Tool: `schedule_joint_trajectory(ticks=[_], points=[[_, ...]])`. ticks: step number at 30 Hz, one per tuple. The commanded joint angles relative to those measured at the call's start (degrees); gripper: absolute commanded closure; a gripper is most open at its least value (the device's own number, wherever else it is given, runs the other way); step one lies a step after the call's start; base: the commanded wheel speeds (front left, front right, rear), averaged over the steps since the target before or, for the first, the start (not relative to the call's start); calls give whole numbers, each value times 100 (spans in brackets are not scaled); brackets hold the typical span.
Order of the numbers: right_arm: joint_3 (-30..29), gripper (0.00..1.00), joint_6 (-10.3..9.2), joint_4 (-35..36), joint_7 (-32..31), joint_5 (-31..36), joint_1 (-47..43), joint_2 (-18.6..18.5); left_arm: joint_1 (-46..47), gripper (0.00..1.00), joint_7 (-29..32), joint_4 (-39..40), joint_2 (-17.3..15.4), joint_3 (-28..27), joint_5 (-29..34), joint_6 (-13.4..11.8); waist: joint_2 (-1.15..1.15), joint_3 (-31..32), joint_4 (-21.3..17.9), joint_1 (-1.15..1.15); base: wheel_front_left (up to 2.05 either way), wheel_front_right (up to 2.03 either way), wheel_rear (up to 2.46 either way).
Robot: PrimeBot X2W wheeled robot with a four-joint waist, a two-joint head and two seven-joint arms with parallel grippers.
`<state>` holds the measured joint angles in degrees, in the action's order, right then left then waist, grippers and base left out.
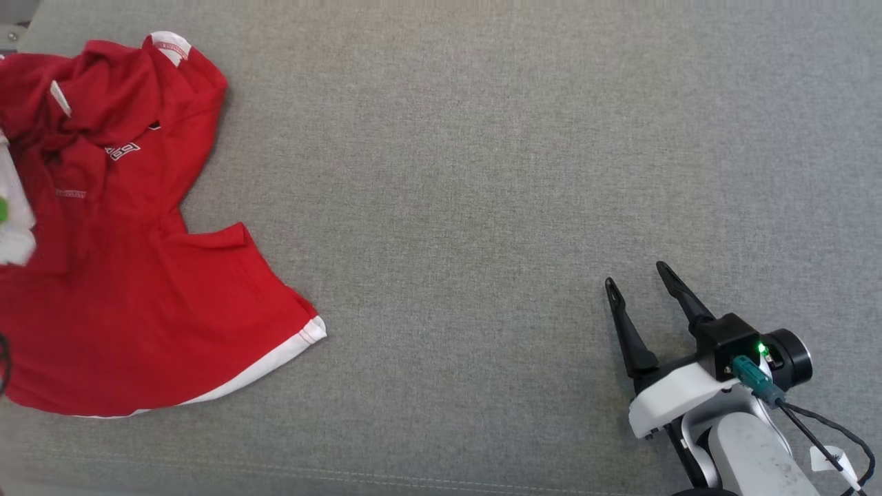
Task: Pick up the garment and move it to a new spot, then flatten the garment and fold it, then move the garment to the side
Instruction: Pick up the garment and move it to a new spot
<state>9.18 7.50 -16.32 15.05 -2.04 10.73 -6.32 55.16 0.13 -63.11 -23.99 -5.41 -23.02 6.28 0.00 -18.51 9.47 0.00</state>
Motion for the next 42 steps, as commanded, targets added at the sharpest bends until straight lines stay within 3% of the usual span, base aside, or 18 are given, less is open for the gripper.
schedule_joint_trajectory(ticks=[1,6,9,13,20,27,33,37,42], points=[[-18,0,-2,7,19,-52,-83,15,196,100,17,108,-125,34,33,34,0,261,39,0,0,0,0],[-13,0,-2,-21,20,-166,-223,158,601,100,272,551,-586,283,132,101,0,532,-43,0,0,0,0],[-76,0,-2,-25,20,-242,-336,225,851,100,427,957,-660,480,136,127,0,709,-149,0,0,0,0],[-149,0,-2,-31,20,-309,-483,297,1088,100,709,1788,-593,1021,151,125,0,928,-310,0,0,0,0],[-325,0,-2,43,19,-397,-671,333,1074,100,1526,4009,-431,2135,-526,122,0,1122,-747,0,0,0,0],[-364,0,-2,108,19,-625,-649,336,729,100,2247,5709,-96,2572,-1275,119,0,1127,-1251,0,0,0,0],[-384,0,-2,157,19,-773,-596,336,121,100,2987,6881,741,2865,-2430,-142,0,1064,-1756,0,0,0,0],[-355,0,-2,183,19,-899,-537,341,-406,100,3516,7295,967,3327,-2781,-359,0,949,-2074,0,0,0,0],[-325,0,-2,209,20,-1027,-487,339,-1021,100,3551,7069,972,3637,-2678,-559,0,774,-2396,0,0,0,0]])
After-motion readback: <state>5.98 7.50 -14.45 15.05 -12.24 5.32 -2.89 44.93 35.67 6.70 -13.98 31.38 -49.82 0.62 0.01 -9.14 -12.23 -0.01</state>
